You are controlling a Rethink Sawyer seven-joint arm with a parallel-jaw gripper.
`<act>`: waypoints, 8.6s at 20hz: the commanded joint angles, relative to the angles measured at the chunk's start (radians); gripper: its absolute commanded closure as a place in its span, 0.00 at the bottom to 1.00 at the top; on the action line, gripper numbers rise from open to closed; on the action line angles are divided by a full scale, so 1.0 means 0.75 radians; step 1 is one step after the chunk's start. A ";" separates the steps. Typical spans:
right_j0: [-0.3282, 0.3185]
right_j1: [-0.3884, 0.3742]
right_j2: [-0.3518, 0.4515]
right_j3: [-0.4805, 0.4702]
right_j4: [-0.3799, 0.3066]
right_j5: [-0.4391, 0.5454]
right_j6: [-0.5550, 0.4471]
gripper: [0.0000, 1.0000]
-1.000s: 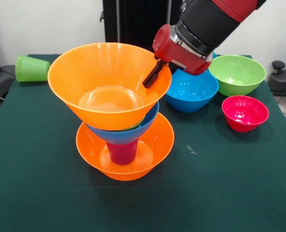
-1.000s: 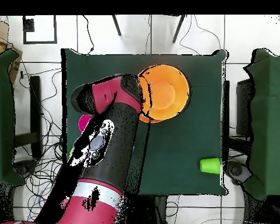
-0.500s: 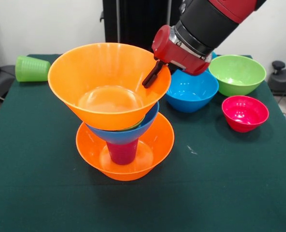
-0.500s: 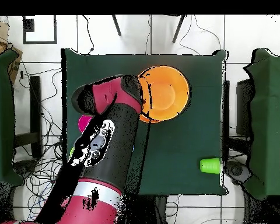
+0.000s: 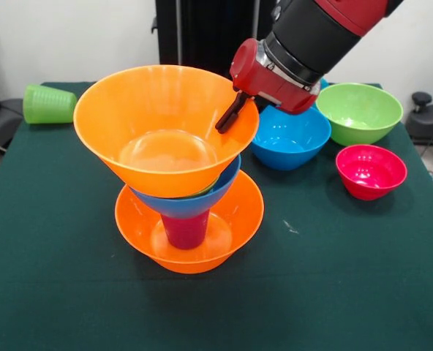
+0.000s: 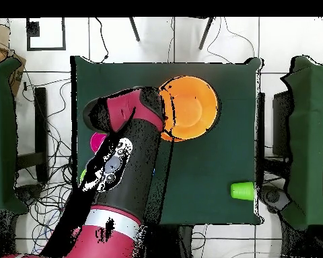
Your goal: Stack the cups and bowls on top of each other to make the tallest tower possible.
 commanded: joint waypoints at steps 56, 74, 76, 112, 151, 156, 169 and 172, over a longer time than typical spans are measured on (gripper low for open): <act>0.028 -0.038 0.075 0.077 0.036 0.037 0.219 1.00; 0.013 0.017 0.089 0.044 0.060 0.060 0.224 1.00; 0.013 0.023 0.090 0.048 0.064 0.056 0.227 1.00; 0.040 0.013 0.055 0.067 0.049 0.083 0.197 1.00; 0.050 0.016 0.045 0.092 0.017 0.015 0.176 1.00; 0.046 0.013 0.046 0.085 0.013 0.024 0.159 1.00; 0.039 0.015 0.051 0.100 0.001 -0.010 0.140 1.00; 0.040 0.021 0.052 0.100 -0.005 -0.017 0.137 1.00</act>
